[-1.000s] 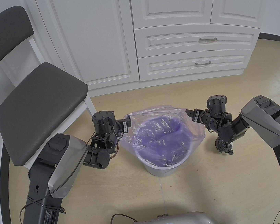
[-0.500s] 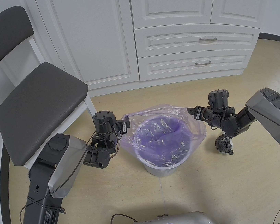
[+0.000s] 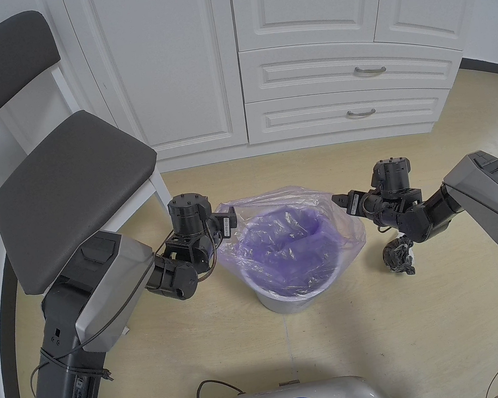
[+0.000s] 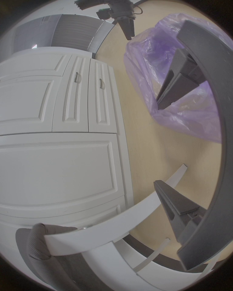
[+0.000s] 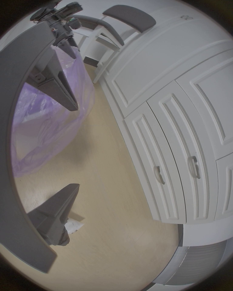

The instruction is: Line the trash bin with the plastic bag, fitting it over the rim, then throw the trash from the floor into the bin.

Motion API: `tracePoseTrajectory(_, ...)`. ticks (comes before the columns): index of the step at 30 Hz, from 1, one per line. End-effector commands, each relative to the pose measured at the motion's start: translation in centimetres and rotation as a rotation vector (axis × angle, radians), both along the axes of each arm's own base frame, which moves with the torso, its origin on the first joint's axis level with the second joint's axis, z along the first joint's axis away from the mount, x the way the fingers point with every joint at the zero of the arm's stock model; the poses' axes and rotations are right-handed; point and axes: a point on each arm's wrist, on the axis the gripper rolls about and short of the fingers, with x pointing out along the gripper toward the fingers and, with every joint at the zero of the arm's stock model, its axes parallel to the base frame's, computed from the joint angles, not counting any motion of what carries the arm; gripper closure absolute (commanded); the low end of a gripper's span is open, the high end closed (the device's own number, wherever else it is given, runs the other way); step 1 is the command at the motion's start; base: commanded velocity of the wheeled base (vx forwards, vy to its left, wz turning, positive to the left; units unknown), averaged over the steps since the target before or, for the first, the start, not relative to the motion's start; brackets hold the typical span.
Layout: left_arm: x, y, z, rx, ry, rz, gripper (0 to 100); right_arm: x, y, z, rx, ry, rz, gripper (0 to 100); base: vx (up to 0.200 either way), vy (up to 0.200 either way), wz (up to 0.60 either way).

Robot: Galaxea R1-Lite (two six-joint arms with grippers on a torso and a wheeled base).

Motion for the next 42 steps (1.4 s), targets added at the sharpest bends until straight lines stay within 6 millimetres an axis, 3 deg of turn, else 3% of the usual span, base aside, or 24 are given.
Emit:
tracePoseTrajectory(1, 0.2, -0.4, 0.7, 0.001, -0.014, -0.007, 0, -0.2, -0.4, 0.1, -0.019, 0.019, 0.001, 0, 0.000, 0.000, 0.00)
tracePoseTrajectory(8, 1.2, -0.2, 0.6, -0.003, -0.019, 0.015, 0, 0.0, -0.8, 0.1, -0.024, 0.027, -0.008, 0, 0.000, 0.000, 0.00)
tracePoseTrajectory(19, 2.2, 2.3, 0.0, -0.008, -0.014, 0.066, 0, 0.2, -1.1, -0.1, -0.024, 0.029, -0.015, 0, 0.000, 0.000, 0.00)
tracePoseTrajectory(29, 1.8, 1.4, 0.2, -0.011, -0.021, 0.048, 0, 0.3, -1.5, 0.3, -0.022, 0.017, -0.022, 0, 0.000, 0.000, 0.00)
tracePoseTrajectory(42, 1.7, 1.1, -0.1, -0.009, -0.016, 0.043, 0, 0.8, -1.3, -0.9, -0.023, 0.034, -0.020, 0, 0.000, 0.000, 0.00)
